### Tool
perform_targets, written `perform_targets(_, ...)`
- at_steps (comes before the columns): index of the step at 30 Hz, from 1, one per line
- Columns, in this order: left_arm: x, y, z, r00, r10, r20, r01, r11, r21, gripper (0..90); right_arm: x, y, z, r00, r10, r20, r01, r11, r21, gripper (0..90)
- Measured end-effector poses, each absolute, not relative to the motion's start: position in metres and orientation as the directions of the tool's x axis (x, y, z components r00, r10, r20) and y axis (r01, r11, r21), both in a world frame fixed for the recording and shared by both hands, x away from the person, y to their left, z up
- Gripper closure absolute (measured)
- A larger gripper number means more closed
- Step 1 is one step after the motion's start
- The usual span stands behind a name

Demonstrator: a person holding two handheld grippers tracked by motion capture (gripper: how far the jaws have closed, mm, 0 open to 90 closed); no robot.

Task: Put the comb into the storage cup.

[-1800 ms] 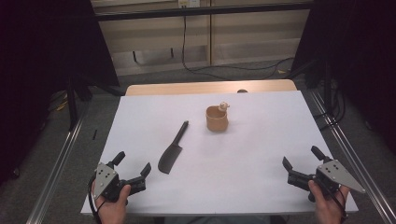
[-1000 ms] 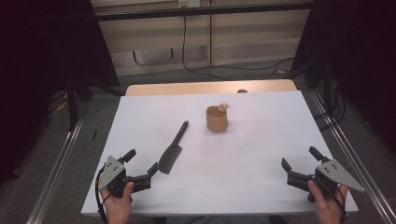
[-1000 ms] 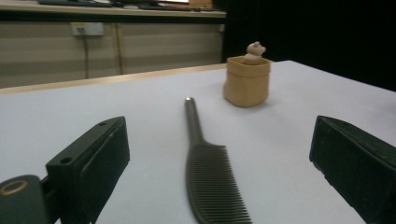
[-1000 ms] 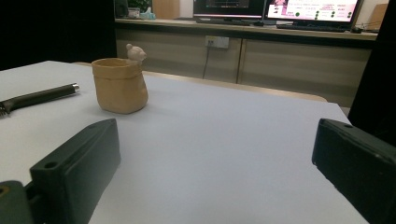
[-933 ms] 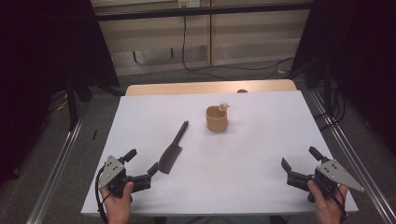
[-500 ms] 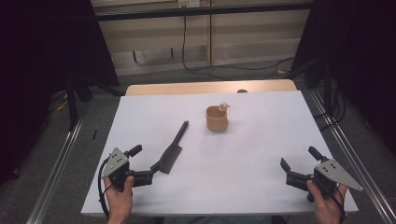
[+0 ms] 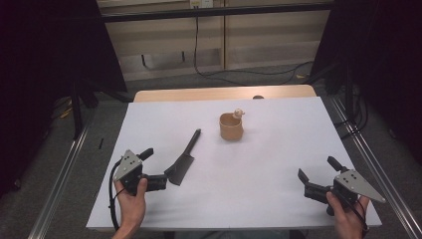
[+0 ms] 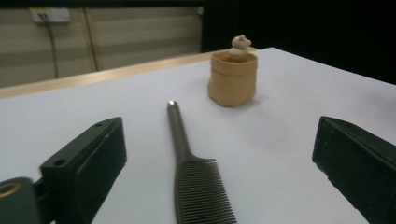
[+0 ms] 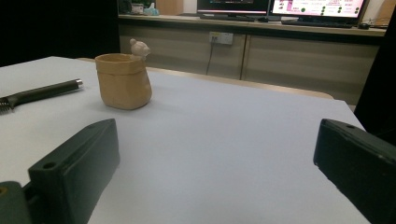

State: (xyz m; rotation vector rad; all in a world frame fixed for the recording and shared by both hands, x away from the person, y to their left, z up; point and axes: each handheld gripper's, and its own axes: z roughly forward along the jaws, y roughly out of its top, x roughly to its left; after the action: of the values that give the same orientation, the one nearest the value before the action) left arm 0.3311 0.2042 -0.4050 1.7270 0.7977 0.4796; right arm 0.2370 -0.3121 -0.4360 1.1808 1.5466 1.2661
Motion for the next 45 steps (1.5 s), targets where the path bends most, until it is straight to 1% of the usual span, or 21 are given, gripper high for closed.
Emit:
perform_targets(2,0.334,0.202,-0.405,0.694,0.718,-0.057,0.269,-0.185,0.945,3.1,0.237,-0.312,-0.436,-0.251,0.968,-0.025,0.17,0.069,0.983,0.0)
perform_targets(5,0.336,0.199,-0.407,0.701,0.709,-0.078,0.293,-0.187,0.938,2.2,0.237,-0.31,-0.436,-0.258,0.966,-0.027,0.171,0.073,0.983,0.0)
perform_targets(9,0.343,0.194,-0.402,0.696,0.714,-0.071,0.294,-0.193,0.936,1.9,0.238,-0.31,-0.437,-0.257,0.966,-0.027,0.176,0.074,0.982,0.0)
perform_targets(12,0.348,0.187,-0.399,0.669,0.744,0.005,0.251,-0.231,0.94,3.1,0.238,-0.31,-0.437,-0.258,0.966,-0.027,0.174,0.074,0.982,0.0)
perform_targets(13,0.349,0.187,-0.398,0.673,0.74,0.005,0.242,-0.227,0.943,3.0,0.238,-0.31,-0.437,-0.259,0.966,-0.026,0.175,0.073,0.982,0.0)
perform_targets(15,0.353,0.185,-0.397,0.678,0.735,-0.024,0.251,-0.201,0.947,3.4,0.238,-0.31,-0.437,-0.259,0.966,-0.026,0.179,0.075,0.981,0.0)
perform_targets(19,0.358,0.177,-0.397,0.659,0.752,0.011,0.231,-0.216,0.949,3.4,0.237,-0.31,-0.437,-0.261,0.965,-0.025,0.178,0.074,0.981,0.0)
perform_targets(21,0.363,0.174,-0.395,0.67,0.742,-0.001,0.232,-0.208,0.95,3.7,0.237,-0.31,-0.437,-0.261,0.965,-0.025,0.177,0.074,0.981,0.0)
perform_targets(24,0.369,0.169,-0.39,0.688,0.725,0.03,0.229,-0.256,0.939,4.2,0.238,-0.311,-0.437,-0.263,0.964,-0.028,0.177,0.077,0.981,0.0)
perform_targets(28,0.376,0.163,-0.386,0.682,0.73,0.051,0.215,-0.265,0.94,4.2,0.237,-0.31,-0.437,-0.263,0.965,-0.027,0.178,0.076,0.981,0.0)
perform_targets(30,0.381,0.16,-0.384,0.698,0.715,0.032,0.24,-0.275,0.931,4.1,0.237,-0.31,-0.437,-0.264,0.964,-0.026,0.177,0.075,0.981,0.0)
perform_targets(34,0.388,0.159,-0.386,0.699,0.715,0.007,0.277,-0.279,0.919,4.1,0.237,-0.31,-0.437,-0.263,0.964,-0.026,0.176,0.075,0.982,0.0)
perform_targets(37,0.393,0.158,-0.39,0.679,0.734,0.007,0.307,-0.293,0.906,4.2,0.237,-0.31,-0.437,-0.265,0.964,-0.026,0.176,0.075,0.982,0.0)
perform_targets(39,0.399,0.16,-0.393,0.677,0.736,-0.011,0.316,-0.277,0.907,4.4,0.238,-0.31,-0.437,-0.265,0.964,-0.028,0.177,0.077,0.981,0.0)
perform_targets(43,0.407,0.158,-0.393,0.703,0.711,-0.01,0.328,-0.312,0.892,3.5,0.238,-0.31,-0.438,-0.268,0.963,-0.029,0.179,0.08,0.981,0.0)
perform_targets(45,0.412,0.156,-0.393,0.719,0.694,-0.032,0.339,-0.31,0.888,3.4,0.238,-0.31,-0.438,-0.268,0.963,-0.029,0.18,0.08,0.98,0.0)
